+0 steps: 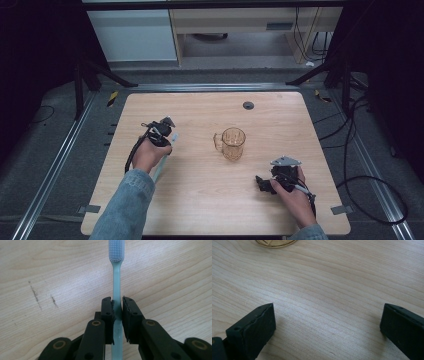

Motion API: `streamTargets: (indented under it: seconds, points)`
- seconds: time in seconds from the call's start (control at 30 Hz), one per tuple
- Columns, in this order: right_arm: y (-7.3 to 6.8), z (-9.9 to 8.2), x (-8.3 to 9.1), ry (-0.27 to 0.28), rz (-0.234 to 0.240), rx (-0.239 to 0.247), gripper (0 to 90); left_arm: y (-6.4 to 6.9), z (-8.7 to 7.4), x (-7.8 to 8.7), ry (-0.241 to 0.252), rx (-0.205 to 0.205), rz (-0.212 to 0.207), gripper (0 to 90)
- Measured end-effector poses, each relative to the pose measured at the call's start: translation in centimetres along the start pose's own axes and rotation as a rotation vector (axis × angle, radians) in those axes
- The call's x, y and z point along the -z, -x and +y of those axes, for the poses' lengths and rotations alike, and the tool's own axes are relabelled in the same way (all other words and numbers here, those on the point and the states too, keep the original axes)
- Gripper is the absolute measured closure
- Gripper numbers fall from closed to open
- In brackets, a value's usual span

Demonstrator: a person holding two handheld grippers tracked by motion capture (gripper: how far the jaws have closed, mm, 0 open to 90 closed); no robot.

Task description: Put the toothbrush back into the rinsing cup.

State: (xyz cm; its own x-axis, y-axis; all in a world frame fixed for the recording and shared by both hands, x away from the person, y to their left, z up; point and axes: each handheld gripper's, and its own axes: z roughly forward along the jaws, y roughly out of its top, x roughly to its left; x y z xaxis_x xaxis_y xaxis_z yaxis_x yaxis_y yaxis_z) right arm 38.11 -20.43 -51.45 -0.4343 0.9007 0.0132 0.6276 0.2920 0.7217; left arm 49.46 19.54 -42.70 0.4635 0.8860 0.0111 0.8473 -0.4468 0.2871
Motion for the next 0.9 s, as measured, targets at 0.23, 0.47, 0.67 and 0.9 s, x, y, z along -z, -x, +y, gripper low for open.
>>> streamTargets:
  seconds: [0.23,0.47,0.67,0.9]
  points:
    - [0.0,0.0,0.0,-0.001,-0.001,-0.005,0.5,0.4,0.7,1.7,0.062,-0.009,-0.003,79.3]
    - [0.1,-0.1,-0.1,0.006,-0.008,0.017,0.6,1.3,1.7,3.0,0.118,-0.025,-0.014,79.3]
    - [0.1,-0.1,-0.1,0.008,-0.008,0.02,0.7,1.9,2.1,3.8,0.172,-0.021,-0.032,79.3]
    - [0.3,-0.1,-0.1,0.007,-0.003,0.035,0.7,2.6,2.6,4.6,0.207,-0.027,-0.046,79.3]
